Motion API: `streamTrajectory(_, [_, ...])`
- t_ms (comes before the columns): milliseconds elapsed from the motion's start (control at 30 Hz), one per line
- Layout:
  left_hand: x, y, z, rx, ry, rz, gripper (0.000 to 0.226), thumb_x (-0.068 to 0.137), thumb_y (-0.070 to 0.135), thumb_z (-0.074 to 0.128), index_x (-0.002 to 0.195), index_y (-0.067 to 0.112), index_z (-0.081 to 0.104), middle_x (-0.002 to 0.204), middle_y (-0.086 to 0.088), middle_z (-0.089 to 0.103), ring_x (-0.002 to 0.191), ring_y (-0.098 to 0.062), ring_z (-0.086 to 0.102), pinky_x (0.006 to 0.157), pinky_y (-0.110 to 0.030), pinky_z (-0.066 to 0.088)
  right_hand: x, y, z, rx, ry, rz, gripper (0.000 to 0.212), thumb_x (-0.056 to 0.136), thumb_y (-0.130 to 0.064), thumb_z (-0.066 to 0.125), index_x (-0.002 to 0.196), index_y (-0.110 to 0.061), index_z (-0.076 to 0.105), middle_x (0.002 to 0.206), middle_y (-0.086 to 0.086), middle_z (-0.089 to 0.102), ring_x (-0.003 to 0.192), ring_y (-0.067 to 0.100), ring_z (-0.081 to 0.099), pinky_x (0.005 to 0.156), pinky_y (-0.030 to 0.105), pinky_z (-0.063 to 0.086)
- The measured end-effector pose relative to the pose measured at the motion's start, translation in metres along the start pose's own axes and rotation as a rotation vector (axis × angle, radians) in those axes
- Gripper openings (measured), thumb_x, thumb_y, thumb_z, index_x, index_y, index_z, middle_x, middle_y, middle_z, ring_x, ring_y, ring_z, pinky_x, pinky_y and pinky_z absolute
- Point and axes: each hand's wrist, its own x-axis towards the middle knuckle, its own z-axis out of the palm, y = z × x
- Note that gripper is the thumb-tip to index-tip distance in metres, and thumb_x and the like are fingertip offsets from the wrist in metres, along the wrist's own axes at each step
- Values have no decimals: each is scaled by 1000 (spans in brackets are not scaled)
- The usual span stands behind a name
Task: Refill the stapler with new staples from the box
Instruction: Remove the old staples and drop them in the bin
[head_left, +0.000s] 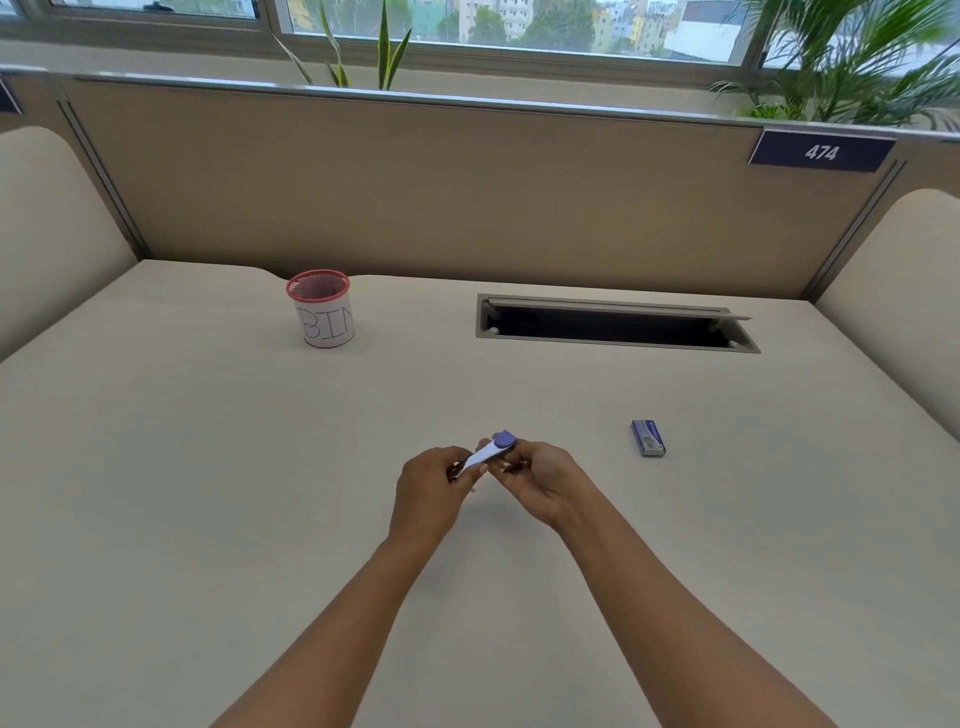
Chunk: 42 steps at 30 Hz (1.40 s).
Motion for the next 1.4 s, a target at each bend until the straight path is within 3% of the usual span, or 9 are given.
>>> streamTrajectory(433, [1,0,-1,-31,26,-28,25,89,28,58,84,7,70,55,13,50,53,-4,44,50,-12,31,2,-1,-1,44,23,-6,29,89,16,28,106,20,51,78,17,51,81,30,56,100,40,44])
streamTrajectory(567, [2,1,-1,-61,127,-33,23,89,26,57,88,6,69,58,12,50,56,-6,45,53,-17,30,2,-1,-2,-1,74,6,34,93,11,28,124,19,39,120,33,53,122,40,49,106,39,40])
streamTrajectory(667, [3,-2,-1,-28,68,-12,21,87,26,60,88,8,70,65,1,59,62,-13,51,58,-22,35,-1,-1,-2,54,34,28,26,91,12,32,108,19,50,82,17,54,86,29,58,101,36,46])
streamTrajectory(767, [2,-5,0,-12,0,-19,20,86,27,61,88,10,71,70,-2,64,63,-13,53,57,-21,35,0,-2,-1,89,40,19,23,89,14,34,97,20,55,86,13,48,62,17,46,70,24,59])
streamTrajectory(833, [0,-5,1,-25,54,-19,21,88,27,59,87,9,70,69,1,60,63,-12,52,56,-18,34,2,-2,-1,69,59,-8,30,91,12,32,117,22,45,108,20,57,86,27,60,88,29,54])
streamTrajectory(933, [-1,-2,1,-61,169,-29,19,89,23,57,91,7,68,68,5,55,61,-6,49,56,-14,33,3,0,-2,30,82,16,31,92,12,28,120,16,41,140,27,39,132,42,39,112,39,34])
streamTrajectory(1067, [0,-4,2,-46,50,-8,21,86,27,62,97,10,67,72,2,61,63,-9,52,58,-16,35,-3,1,-1,4,-29,38,29,92,10,31,113,21,47,88,26,58,104,37,54,102,39,46])
streamTrajectory(1200, [-1,-6,3,-16,-14,-35,20,89,27,57,97,11,66,62,10,52,56,-5,43,53,-15,30,-4,3,0,9,-85,18,34,93,6,33,121,21,46,86,22,56,112,32,55,79,34,57])
streamTrajectory(1400, [-3,-5,5,20,136,-85,16,93,18,50,95,5,61,80,0,55,73,-16,50,63,-22,33,-11,9,3,-39,-126,85,36,94,8,26,127,16,38,93,23,61,105,34,59,99,38,44])
